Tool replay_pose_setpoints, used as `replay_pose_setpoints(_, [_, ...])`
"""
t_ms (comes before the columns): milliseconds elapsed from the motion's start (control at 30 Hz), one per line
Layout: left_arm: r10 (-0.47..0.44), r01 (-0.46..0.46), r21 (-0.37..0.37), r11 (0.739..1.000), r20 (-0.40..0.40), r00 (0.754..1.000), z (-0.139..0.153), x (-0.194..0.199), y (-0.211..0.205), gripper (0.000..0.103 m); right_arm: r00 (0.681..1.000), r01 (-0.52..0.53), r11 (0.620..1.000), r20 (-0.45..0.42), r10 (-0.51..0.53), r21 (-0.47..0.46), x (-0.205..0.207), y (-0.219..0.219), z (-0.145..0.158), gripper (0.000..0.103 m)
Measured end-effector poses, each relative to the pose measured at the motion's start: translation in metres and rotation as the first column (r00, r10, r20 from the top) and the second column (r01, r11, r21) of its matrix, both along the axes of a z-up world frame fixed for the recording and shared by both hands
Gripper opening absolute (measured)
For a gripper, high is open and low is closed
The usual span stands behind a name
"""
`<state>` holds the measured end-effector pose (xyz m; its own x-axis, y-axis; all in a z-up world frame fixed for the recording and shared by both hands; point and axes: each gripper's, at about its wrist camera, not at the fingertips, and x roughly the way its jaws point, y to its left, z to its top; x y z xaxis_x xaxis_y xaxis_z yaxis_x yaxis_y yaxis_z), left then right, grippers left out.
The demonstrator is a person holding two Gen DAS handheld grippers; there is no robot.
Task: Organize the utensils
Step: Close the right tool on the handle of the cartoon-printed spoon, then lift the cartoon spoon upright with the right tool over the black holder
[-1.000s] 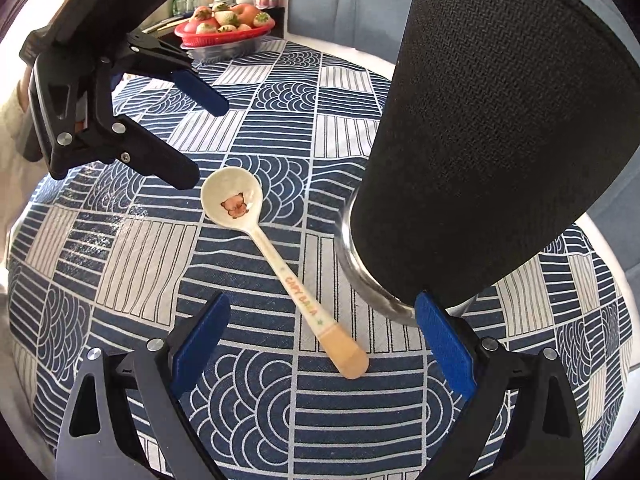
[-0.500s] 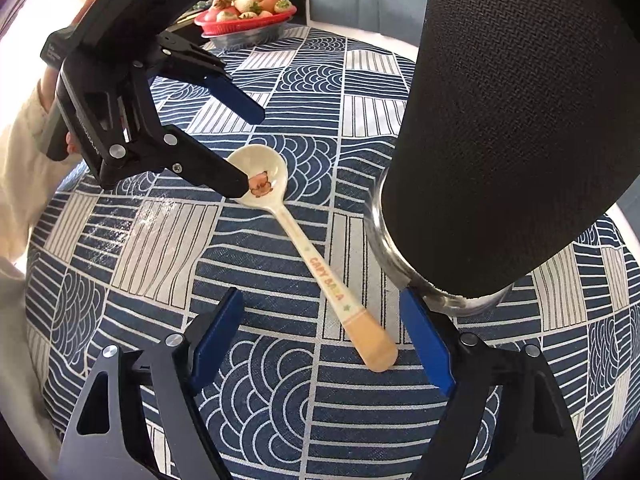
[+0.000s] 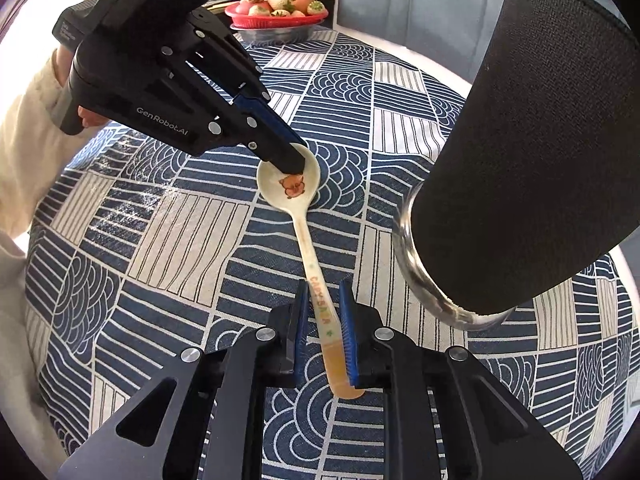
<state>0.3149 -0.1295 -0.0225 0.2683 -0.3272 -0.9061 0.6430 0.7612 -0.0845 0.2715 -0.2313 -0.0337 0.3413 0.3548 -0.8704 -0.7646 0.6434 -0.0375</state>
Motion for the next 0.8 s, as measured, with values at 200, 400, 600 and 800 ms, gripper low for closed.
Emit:
replay_pose_setpoints(200, [-0.002, 0.003, -0.026, 1.000, 0.058, 0.998, 0.026, -0.009, 0.007, 0.008, 0.999, -0.006, 1.000, 0.035, 0.005, 0.020, -0.008, 0.002, 0.011, 0.012])
replay_pose_setpoints(400, [-0.009, 0.014, -0.042, 0.999, 0.114, 0.993, 0.051, -0.019, 0.013, 0.008, 0.996, -0.024, 1.000, 0.086, 0.022, 0.017, -0.018, 0.008, 0.028, 0.011])
replay_pose_setpoints(600, [-0.014, 0.022, -0.049, 0.999, 0.168, 0.986, 0.075, -0.024, 0.018, 0.008, 0.992, -0.028, 1.000, 0.126, 0.027, 0.005, -0.018, 0.018, 0.046, 0.010])
replay_pose_setpoints(800, [-0.024, 0.035, -0.050, 0.998, 0.218, 0.976, 0.094, -0.031, 0.024, 0.008, 0.987, -0.032, 0.999, 0.158, 0.034, -0.014, -0.024, 0.027, 0.062, 0.010])
